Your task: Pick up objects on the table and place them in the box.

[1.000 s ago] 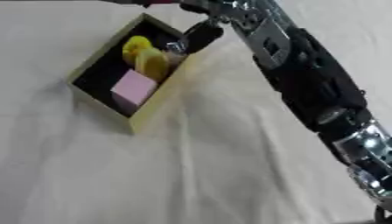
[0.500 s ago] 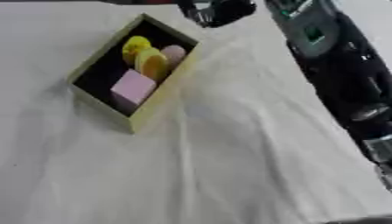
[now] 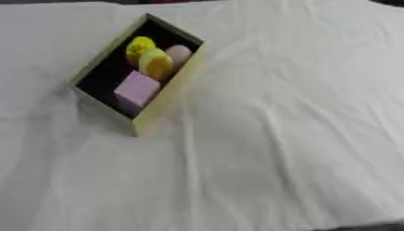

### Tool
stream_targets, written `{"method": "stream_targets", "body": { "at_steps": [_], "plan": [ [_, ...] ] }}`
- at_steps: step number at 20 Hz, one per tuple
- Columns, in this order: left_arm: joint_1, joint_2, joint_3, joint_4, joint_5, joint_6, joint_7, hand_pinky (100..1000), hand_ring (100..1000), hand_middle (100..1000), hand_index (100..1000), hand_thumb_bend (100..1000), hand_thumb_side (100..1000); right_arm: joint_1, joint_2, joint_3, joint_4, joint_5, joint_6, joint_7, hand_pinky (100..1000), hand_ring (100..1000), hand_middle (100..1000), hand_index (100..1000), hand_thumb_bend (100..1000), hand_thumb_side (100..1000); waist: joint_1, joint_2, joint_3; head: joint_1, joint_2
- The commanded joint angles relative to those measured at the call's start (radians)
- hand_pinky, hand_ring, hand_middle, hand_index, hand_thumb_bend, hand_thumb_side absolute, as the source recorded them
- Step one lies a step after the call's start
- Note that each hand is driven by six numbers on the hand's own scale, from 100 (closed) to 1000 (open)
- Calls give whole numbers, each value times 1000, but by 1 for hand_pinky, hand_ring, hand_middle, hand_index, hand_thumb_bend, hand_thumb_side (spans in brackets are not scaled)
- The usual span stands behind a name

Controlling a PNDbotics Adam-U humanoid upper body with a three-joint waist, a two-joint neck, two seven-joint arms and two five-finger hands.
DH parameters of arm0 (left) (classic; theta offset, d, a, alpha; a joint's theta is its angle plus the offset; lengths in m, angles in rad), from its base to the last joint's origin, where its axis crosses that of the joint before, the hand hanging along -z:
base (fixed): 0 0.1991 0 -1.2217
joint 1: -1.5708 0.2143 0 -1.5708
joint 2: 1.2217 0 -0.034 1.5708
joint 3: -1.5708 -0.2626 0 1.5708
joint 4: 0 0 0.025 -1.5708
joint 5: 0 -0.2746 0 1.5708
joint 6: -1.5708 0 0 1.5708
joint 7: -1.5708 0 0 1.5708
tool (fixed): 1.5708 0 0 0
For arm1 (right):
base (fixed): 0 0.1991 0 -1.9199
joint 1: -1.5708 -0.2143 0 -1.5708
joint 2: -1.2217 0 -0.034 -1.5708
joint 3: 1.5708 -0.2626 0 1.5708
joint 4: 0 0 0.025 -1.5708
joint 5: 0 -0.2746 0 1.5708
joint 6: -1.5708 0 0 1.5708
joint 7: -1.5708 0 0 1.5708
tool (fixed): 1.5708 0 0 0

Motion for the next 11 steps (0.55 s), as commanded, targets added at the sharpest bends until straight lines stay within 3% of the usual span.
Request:
{"method": "stream_targets", "body": {
  "at_steps": [1, 6, 9, 11],
  "plan": [
    [-6, 14, 17, -16, -9, -6, 15, 732, 770, 725, 876, 203, 494, 15, 10, -66, -30, -68, -52, -54, 904, 960, 780, 880, 100, 392, 5, -18, -3, 17, -11],
    [-14, -20, 34, -16, -40, -25, 13, 733, 771, 729, 879, 218, 491, 39, 96, -117, -31, -4, -190, -42, 899, 947, 805, 886, 100, 347, 22, -8, -9, 30, -21],
    [-17, -29, 36, -16, -46, -34, 11, 733, 771, 729, 879, 218, 491, 46, 117, -118, -31, 23, -217, -64, 899, 947, 805, 886, 100, 347, 24, -5, -9, 32, -22],
    [-28, -37, 34, -16, -44, -46, 9, 730, 769, 732, 881, 235, 488, 56, 148, -123, -31, 21, -237, -76, 905, 941, 805, 882, 100, 405, 26, -3, -12, 36, -21]
  ]
}}
